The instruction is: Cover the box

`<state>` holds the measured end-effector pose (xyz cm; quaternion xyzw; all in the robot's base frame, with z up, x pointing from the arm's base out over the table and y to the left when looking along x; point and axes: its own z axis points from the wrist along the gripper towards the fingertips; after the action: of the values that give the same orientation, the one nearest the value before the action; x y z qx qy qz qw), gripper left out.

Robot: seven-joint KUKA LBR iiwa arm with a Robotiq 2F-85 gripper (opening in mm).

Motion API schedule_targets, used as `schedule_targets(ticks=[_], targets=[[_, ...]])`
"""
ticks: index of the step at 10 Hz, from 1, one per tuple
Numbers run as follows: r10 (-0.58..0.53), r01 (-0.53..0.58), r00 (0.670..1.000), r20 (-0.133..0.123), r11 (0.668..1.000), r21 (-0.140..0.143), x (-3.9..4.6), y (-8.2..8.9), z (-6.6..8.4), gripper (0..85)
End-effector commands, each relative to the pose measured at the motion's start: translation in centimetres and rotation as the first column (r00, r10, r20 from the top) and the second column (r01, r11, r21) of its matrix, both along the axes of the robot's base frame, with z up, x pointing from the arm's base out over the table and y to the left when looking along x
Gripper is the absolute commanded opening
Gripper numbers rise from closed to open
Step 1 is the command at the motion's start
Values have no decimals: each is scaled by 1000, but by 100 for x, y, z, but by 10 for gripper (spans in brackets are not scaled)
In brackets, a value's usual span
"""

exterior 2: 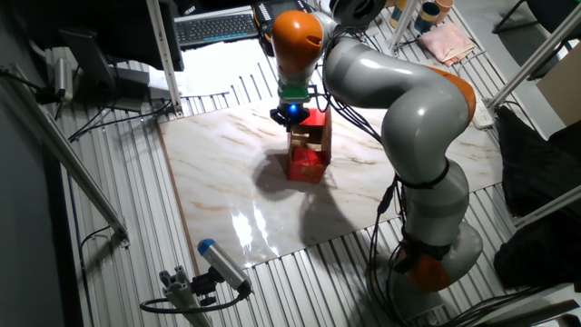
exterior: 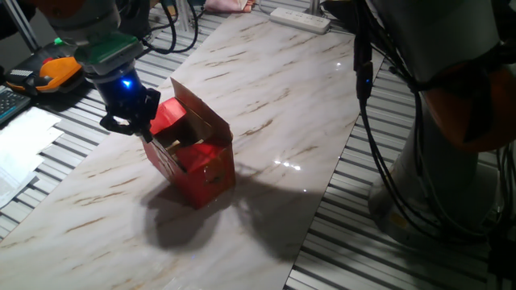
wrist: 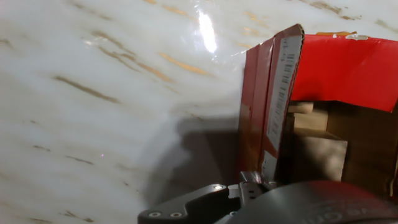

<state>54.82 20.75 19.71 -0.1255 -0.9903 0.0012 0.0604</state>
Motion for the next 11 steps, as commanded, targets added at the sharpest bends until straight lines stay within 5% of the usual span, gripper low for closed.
schedule_targets(ticks=[1, 11], targets=[[1, -1, 1000, 0, 1000, 1, -1, -3, -3, 0], [27, -27, 1000, 17, 999, 24, 24, -110, -180, 0]])
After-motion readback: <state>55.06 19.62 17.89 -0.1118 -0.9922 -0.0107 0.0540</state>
